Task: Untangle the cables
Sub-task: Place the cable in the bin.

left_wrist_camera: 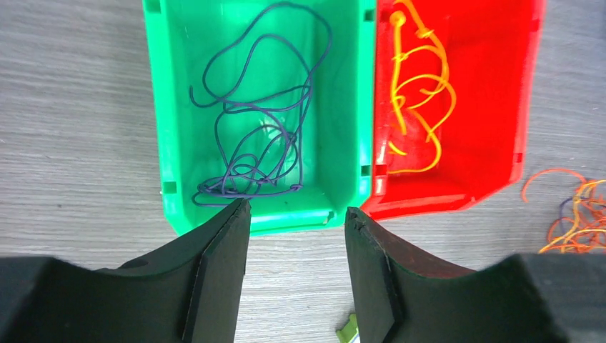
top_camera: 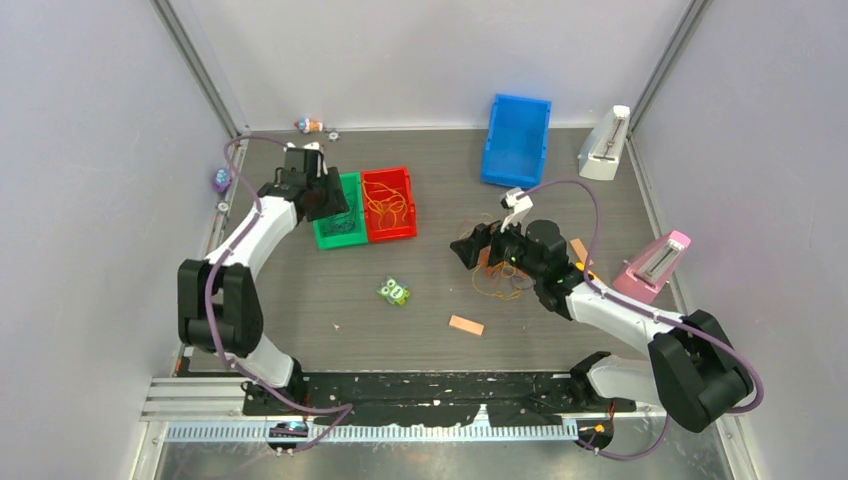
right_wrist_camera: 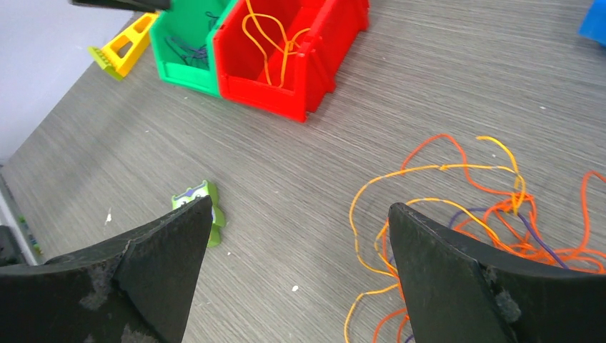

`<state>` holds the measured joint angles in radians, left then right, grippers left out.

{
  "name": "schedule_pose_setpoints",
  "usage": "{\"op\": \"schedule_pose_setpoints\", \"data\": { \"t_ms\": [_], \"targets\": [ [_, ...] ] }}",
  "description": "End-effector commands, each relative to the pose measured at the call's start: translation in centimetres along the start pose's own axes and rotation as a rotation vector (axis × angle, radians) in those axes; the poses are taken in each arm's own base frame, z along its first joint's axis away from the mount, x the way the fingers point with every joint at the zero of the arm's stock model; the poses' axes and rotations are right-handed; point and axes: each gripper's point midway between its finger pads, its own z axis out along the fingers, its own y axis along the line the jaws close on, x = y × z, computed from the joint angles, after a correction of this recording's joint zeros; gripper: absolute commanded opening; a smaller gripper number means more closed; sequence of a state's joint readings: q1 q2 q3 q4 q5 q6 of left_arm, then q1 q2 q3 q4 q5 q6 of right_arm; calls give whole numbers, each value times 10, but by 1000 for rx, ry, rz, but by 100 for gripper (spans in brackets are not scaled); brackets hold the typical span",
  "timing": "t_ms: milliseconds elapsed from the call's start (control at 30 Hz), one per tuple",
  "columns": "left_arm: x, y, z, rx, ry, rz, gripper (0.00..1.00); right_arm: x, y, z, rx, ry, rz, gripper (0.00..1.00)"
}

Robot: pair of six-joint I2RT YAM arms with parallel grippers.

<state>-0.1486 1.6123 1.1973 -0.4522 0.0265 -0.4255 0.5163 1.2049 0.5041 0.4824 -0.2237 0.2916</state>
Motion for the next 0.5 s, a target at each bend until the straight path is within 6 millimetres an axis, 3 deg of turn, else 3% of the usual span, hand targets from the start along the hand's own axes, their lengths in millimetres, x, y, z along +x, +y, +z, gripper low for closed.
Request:
{"op": "schedule_pose_setpoints", "data": {
  "t_ms": [0,167,300,367,467],
  "targets": [
    [-30,-8,-31,21,-99,26,54,-10,-11,-2,60,-61,-3,99],
    [-28,-31,-50,141,-152,42,55,-8,-19,-4,101,-62,-5,99],
    [-3,-52,-74,261,-262,94,76,-1,-37,-10,209,-29,10,99],
    [12,-54,-91,294,-330,112,84,3,-53,-18,301,-26,18,99],
    [43,-54,-99,336,-372,133,96,14,-72,-35,421,-13,43,98]
  ]
}}
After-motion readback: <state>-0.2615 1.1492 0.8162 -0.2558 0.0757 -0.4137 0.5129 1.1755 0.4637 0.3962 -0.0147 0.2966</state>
